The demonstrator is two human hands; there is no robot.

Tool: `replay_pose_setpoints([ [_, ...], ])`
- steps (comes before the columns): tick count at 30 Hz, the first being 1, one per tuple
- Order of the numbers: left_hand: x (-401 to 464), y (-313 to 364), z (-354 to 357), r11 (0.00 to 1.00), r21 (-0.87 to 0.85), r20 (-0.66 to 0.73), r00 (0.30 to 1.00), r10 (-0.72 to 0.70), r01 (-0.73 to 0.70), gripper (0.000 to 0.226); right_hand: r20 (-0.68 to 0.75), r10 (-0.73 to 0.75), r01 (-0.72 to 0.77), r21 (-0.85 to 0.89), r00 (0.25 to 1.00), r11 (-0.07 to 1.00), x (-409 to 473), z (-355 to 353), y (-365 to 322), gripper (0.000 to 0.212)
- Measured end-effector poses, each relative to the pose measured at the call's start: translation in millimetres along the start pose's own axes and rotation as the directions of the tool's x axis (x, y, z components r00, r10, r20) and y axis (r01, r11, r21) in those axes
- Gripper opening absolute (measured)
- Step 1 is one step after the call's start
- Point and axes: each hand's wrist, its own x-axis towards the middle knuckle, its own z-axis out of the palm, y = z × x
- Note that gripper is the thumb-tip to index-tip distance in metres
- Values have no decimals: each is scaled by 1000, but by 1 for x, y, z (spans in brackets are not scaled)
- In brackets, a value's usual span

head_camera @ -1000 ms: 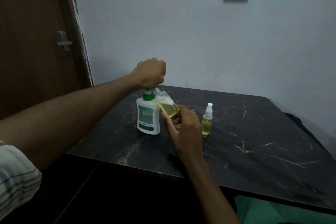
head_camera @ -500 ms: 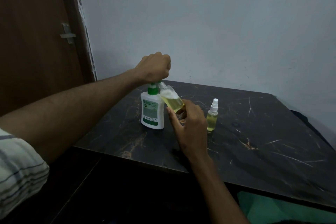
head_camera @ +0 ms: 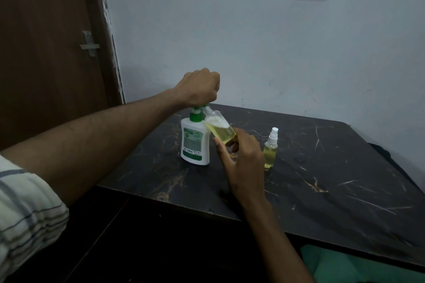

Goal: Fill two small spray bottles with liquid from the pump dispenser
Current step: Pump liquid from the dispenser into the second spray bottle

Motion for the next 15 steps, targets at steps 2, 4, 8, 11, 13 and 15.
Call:
replay_pose_setpoints([
  [2, 0, 0, 0, 1000, -7, 0, 1000, 10, -10, 35, 1, 1, -1, 0, 1000, 1000, 0, 1, 0, 46],
  [4, 0, 0, 2, 1000, -2, 4, 1000, 15, -15, 36, 1, 1, -1, 3, 1000, 1000, 1, 2, 0, 47],
  [8, 2, 0, 3, 999, 27, 1, 1000, 21, -21, 36, 0, 0, 0, 10, 1000, 1000, 0, 3, 2, 44],
  [11, 3, -2, 4, 1000, 22, -8, 1000, 18, -18, 35, 0, 6, -6, 6, 1000, 1000, 0, 2, 2, 46],
  [13, 3, -3, 6, 1000, 18, 2, 1000, 15, -15, 36, 3, 2, -2, -9, 1000, 1000, 1, 3, 2, 47],
  [15, 3, -3, 8, 999, 29, 13, 1000, 16, -16, 35, 7, -3, 3, -18, 1000, 1000, 0, 4, 3, 47],
])
